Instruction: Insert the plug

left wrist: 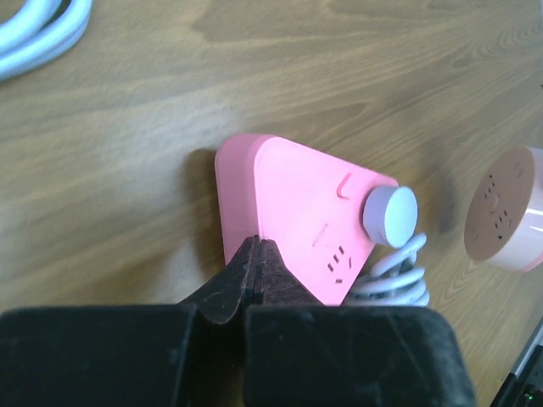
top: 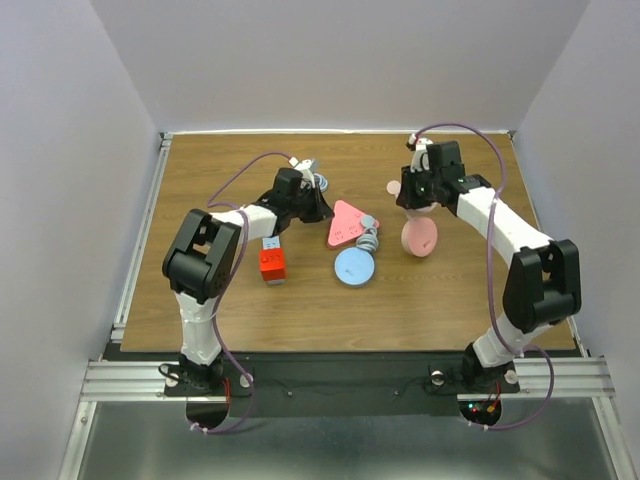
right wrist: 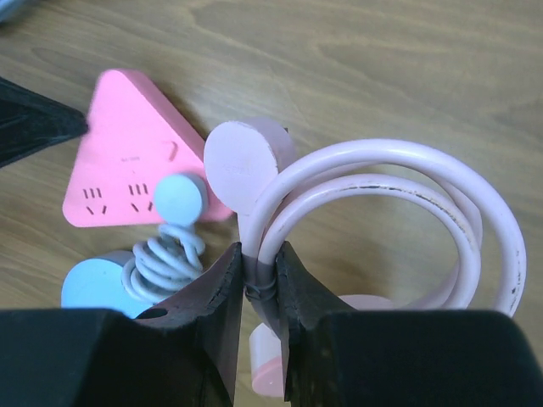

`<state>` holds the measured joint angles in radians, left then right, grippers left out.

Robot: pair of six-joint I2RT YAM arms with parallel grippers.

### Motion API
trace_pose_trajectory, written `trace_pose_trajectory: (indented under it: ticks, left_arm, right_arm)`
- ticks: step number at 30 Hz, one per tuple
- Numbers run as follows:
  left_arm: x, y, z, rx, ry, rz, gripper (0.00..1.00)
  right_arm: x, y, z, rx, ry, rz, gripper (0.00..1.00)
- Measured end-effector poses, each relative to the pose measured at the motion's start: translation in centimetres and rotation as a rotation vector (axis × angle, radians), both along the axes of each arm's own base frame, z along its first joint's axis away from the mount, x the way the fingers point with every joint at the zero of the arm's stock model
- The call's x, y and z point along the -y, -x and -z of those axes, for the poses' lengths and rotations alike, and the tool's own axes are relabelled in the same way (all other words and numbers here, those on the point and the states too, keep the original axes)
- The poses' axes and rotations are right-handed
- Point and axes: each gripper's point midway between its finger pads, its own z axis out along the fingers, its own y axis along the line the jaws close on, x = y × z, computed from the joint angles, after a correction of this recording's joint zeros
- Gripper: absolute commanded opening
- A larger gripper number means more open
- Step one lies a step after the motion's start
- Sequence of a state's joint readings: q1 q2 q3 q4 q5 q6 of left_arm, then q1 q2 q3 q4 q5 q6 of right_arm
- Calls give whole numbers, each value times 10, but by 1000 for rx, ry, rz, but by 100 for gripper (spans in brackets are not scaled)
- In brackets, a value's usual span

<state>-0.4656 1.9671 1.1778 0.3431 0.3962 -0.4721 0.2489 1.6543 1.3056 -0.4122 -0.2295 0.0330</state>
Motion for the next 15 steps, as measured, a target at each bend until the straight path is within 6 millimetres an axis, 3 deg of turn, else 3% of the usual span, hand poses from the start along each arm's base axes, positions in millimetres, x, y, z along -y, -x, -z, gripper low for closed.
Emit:
trace_pose_trajectory:
  ticks: [2, 3, 6, 11, 15]
  left_arm:
    - [-8, 9, -1, 3, -20, -14, 14]
    - [-12, 14, -1, 9, -40, -19, 31]
    - [-16, 30, -8, 28, -77, -24, 53]
    - [-14, 57, -26, 86, -153, -58, 57]
    - [-14, 84, -24, 97, -228, -64, 54]
  right_arm:
    - [5, 11, 1, -13, -2, 29, 0]
    - [7, 16, 1, -18, -2, 40, 1]
    - [12, 27, -6, -10, -10, 70, 0]
    - [16, 34, -30, 38, -34, 107, 0]
    - [19, 36, -47, 75, -51, 137, 0]
